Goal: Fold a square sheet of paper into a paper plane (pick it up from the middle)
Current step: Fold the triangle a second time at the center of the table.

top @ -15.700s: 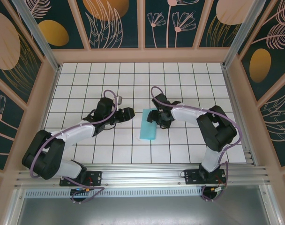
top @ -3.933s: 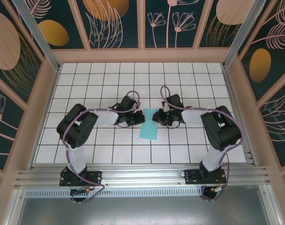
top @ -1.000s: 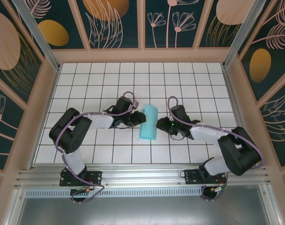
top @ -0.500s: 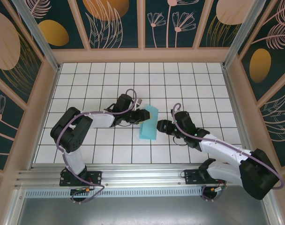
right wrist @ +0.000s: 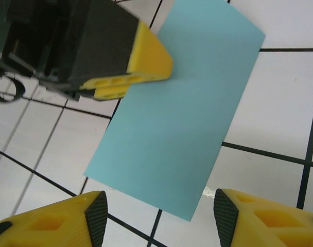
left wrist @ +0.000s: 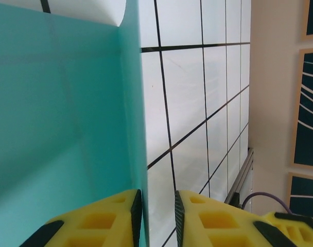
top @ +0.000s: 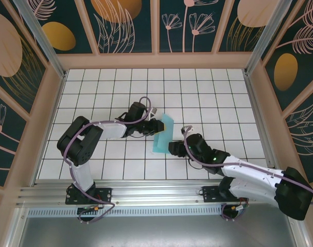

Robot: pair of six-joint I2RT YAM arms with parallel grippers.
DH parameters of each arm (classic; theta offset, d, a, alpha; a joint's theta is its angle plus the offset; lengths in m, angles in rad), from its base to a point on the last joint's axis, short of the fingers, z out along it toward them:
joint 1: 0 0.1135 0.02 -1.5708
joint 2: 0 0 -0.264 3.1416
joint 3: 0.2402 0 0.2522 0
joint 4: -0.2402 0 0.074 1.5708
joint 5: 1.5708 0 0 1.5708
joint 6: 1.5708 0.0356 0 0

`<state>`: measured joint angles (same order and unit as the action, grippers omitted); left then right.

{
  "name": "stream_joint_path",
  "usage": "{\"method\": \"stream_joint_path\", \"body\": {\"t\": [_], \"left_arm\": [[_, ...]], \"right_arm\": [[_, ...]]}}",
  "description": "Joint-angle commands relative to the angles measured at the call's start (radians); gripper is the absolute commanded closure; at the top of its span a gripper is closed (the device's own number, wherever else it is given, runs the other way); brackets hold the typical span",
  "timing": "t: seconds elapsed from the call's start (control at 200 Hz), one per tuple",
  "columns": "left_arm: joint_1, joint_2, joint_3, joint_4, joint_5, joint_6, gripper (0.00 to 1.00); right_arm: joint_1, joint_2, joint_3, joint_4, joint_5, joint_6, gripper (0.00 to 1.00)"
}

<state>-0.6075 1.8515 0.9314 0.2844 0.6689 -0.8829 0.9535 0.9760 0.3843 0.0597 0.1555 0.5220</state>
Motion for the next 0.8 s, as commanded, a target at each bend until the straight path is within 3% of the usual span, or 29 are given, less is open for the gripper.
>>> {"method": "stream_joint_path", "body": {"t": [0.0, 0.265, 0.38, 0.51, 0.666, 0.796], "left_arm": [[0.007, -0.008, -0.003, 0.024, -0.020, -0.041, 0.72], [0.006, 0.008, 0.020, 0.029, -0.012, -0.067, 0.75], [0.007, 0.000, 0.019, 0.004, -0.025, -0.062, 0.73], [0.007, 0.012, 0.020, 0.016, -0.011, -0.080, 0.74], [0.006, 0.014, 0.025, -0.002, -0.027, -0.073, 0.73], [0.007, 0.006, 0.018, -0.008, -0.039, -0.065, 0.73]], "right_arm": [[0.090, 0.050, 0.039, 0.007, 0.138, -0.118, 0.37], [0.236, 0.253, 0.148, 0.017, 0.266, -0.252, 0.27], [0.258, 0.376, 0.214, 0.020, 0.233, -0.304, 0.26], [0.274, 0.523, 0.323, -0.082, 0.386, -0.288, 0.26], [0.274, 0.579, 0.367, -0.135, 0.425, -0.251, 0.37], [0.280, 0.552, 0.356, -0.134, 0.422, -0.223, 0.58]]}}
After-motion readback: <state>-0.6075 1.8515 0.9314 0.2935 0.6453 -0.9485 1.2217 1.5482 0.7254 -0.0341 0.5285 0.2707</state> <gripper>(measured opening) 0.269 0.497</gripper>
